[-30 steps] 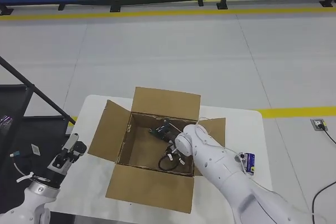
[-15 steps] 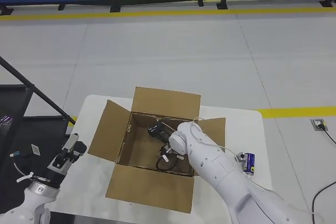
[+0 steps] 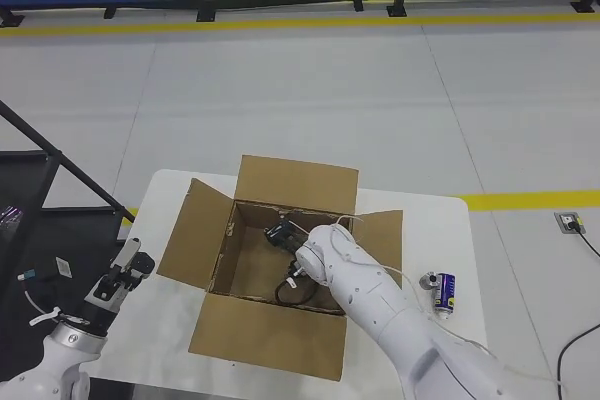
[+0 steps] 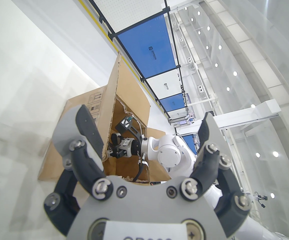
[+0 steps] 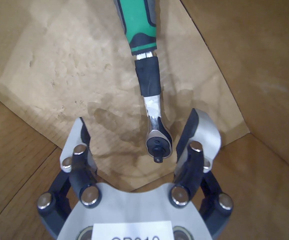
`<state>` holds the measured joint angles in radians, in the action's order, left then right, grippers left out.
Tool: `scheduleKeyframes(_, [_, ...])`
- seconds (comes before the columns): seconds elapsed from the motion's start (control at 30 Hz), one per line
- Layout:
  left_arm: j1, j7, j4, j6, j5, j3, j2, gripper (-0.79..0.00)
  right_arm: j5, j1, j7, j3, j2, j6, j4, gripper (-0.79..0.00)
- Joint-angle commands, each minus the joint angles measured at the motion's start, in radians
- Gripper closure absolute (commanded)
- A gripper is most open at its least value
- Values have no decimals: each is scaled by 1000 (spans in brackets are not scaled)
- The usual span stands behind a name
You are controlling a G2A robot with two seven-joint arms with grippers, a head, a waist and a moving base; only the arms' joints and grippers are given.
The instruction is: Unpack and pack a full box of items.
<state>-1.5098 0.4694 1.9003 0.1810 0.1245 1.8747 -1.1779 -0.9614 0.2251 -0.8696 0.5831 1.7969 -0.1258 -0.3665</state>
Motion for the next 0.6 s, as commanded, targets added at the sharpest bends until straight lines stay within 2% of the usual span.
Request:
scheduleKeyframes(0.0, [0, 0, 0, 0, 0, 0, 0, -785, -1, -6, 5, 1, 4, -4, 16, -332])
scheduleKeyframes(0.1, [0, 0, 0, 0, 0, 0, 0, -785, -5, -13, 8, 2, 10, 2, 42, -289])
scheduleKeyframes(0.23, [0, 0, 0, 0, 0, 0, 0, -785, -10, -19, -7, 2, 20, 16, 62, -271])
scheduleKeyframes(0.37, [0, 0, 0, 0, 0, 0, 0, -785, -14, -30, -21, 3, 26, 5, 74, -182])
scheduleKeyframes(0.43, [0, 0, 0, 0, 0, 0, 0, -785, -18, -36, -42, 2, 29, -12, 77, -95])
scheduleKeyframes(0.57, [0, 0, 0, 0, 0, 0, 0, -785, -25, -50, -105, 0, 34, -24, 83, -65])
